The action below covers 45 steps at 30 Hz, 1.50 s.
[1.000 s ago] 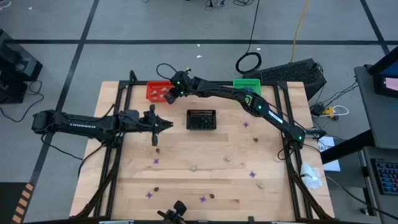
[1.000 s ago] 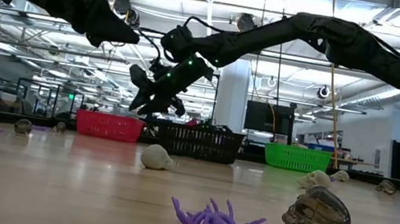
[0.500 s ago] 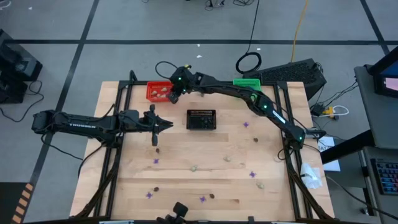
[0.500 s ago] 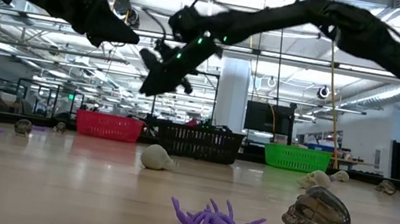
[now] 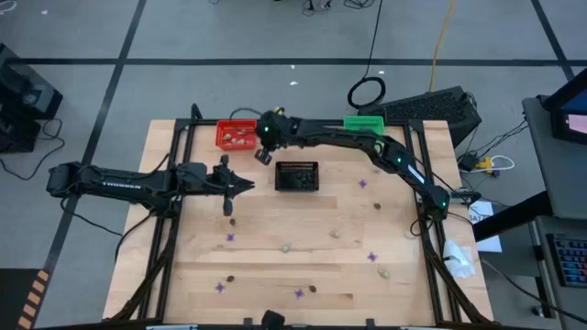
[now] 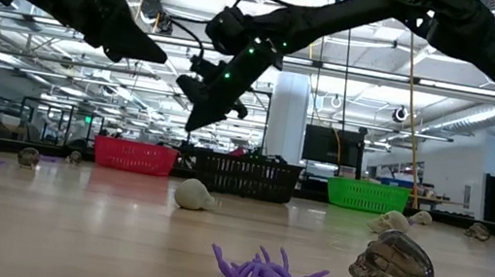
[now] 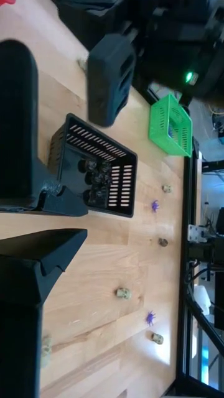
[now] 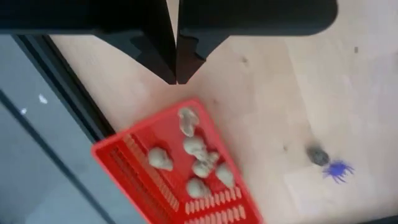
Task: Sort Halloween decoration
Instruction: Put the black skull toy into the black bin
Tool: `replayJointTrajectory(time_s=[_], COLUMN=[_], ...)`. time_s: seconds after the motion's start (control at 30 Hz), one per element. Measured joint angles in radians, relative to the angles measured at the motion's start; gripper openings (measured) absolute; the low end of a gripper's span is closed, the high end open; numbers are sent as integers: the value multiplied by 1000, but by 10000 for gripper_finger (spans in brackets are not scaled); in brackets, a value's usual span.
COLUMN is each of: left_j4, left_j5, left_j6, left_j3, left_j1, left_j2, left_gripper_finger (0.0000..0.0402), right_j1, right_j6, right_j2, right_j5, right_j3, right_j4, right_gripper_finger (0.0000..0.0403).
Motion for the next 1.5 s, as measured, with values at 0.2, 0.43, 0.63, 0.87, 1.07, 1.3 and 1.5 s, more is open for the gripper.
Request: replayJointTrajectory(time_s=[0.2, 0.43, 0.63, 0.87, 1.07, 1.3, 1.5], left_j4=[-3, -3, -3, -3, -4, -3, -4], left_j5=[0, 0, 1, 20, 21, 21, 21], left_j6=[0, 0, 0, -1, -1, -2, -11], left_j3=[0, 0, 0, 0, 0, 0, 0], left_j1=[0, 0, 0, 0, 0, 0, 0], left_j2=[0, 0, 0, 0, 0, 0, 0], left_gripper_finger=[35, 35, 35, 35, 35, 35, 35], right_j1=[29, 35, 51, 83, 68, -36, -117], right_j6=[0, 26, 69, 114, 138, 70, 26], right_j2=[-3, -22, -21, -79, -294, -513, -485], right_j5=[31, 59, 61, 53, 53, 22, -83], right_j3=[-58, -58, -94, -349, -662, -773, -700], right_j4=[91, 133, 186, 426, 568, 412, 270], right_gripper_finger=[0, 0, 0, 0, 0, 0, 0])
